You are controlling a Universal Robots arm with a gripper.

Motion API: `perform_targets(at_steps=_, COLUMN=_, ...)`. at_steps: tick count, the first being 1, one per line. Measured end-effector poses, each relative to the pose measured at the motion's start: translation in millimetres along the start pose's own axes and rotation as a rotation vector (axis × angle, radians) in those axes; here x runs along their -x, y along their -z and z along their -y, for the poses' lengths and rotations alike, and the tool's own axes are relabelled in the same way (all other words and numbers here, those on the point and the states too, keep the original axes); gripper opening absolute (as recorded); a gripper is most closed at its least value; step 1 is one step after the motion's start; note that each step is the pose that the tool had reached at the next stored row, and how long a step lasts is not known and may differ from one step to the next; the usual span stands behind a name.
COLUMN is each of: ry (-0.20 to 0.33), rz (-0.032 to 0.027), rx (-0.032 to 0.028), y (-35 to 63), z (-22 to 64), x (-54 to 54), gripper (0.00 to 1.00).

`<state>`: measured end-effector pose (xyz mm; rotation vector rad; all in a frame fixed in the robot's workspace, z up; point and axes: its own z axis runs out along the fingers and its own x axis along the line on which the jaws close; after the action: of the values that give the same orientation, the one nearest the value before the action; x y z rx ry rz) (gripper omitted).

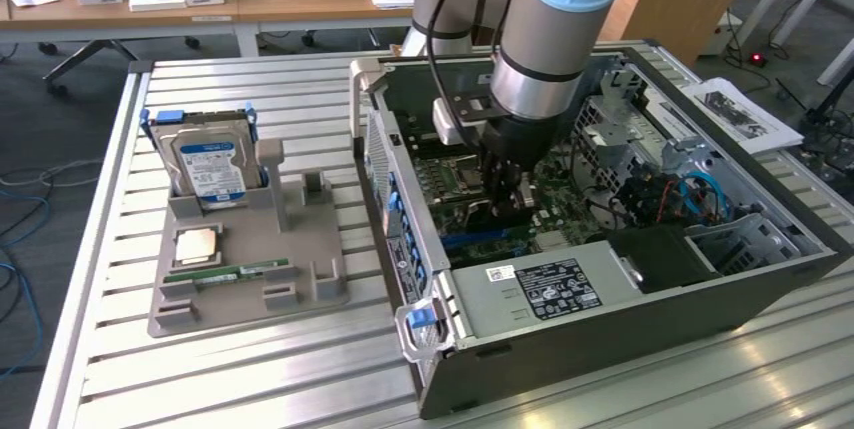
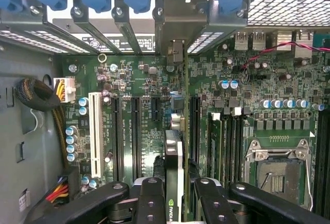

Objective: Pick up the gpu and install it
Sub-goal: 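Insert the gpu into the slot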

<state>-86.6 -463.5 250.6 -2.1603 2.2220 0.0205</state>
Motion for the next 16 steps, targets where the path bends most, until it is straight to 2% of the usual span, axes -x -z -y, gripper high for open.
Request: perform_targets(at_steps=16, ry=0.000, rz=0.0010, rx=0.0001, y=-2.5, z=-0.6, x=-0.2, gripper=0.27)
